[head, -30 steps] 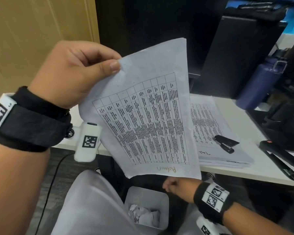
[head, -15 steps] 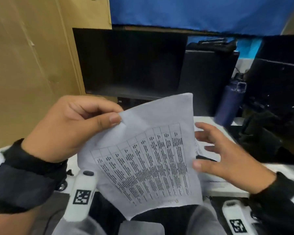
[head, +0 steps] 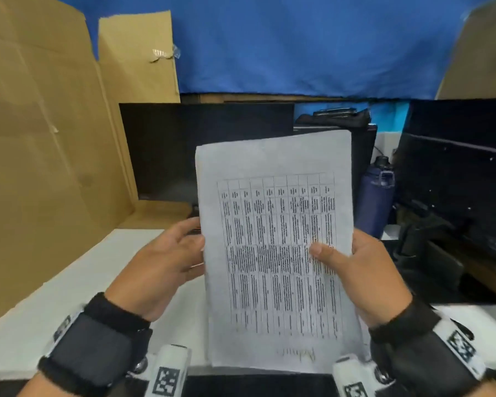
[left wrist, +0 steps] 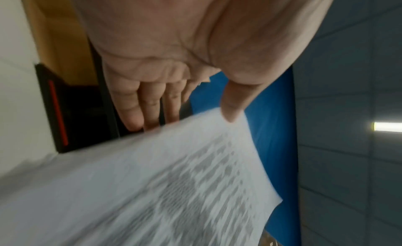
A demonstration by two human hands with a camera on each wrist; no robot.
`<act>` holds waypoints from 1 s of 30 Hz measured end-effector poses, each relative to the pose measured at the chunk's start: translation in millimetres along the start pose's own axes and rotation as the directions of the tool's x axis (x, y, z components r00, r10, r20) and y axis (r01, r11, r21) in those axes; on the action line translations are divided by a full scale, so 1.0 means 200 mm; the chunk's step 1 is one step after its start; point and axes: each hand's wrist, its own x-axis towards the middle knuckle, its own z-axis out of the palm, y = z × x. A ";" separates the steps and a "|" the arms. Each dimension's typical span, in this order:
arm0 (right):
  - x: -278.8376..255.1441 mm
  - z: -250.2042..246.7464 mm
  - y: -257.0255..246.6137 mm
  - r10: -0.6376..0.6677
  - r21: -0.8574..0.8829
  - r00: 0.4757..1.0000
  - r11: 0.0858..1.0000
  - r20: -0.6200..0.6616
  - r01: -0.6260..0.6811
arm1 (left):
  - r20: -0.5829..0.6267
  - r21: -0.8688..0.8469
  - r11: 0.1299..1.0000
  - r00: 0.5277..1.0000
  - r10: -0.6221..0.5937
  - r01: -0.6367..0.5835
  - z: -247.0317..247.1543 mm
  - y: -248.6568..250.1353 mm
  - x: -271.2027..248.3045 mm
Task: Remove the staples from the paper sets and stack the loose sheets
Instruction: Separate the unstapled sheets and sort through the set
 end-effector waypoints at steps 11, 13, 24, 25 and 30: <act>0.05 0.14 0.17 -0.074 -0.126 0.992 0.990 -0.103 0.061 | -0.232 0.070 0.991 0.964 0.129 -0.116 0.25 -0.22 0.07; 0.03 0.16 0.23 -0.058 -0.160 0.996 0.986 -0.060 0.048 | -0.213 0.020 0.999 0.976 0.054 -0.050 0.26 -0.29 0.06; 0.02 0.20 0.27 -0.096 -0.181 0.995 0.979 -0.025 0.090 | -0.372 -0.035 0.999 0.928 0.015 -0.030 0.21 -0.37 0.11; 0.01 0.22 0.28 -0.080 -0.204 0.997 0.976 0.008 0.080 | -0.380 -0.075 0.997 0.925 -0.022 -0.007 0.21 -0.38 0.10; 0.02 0.22 0.29 -0.058 -0.208 0.998 0.976 0.033 0.063 | -0.424 -0.018 1.000 0.905 0.009 -0.018 0.21 -0.38 0.11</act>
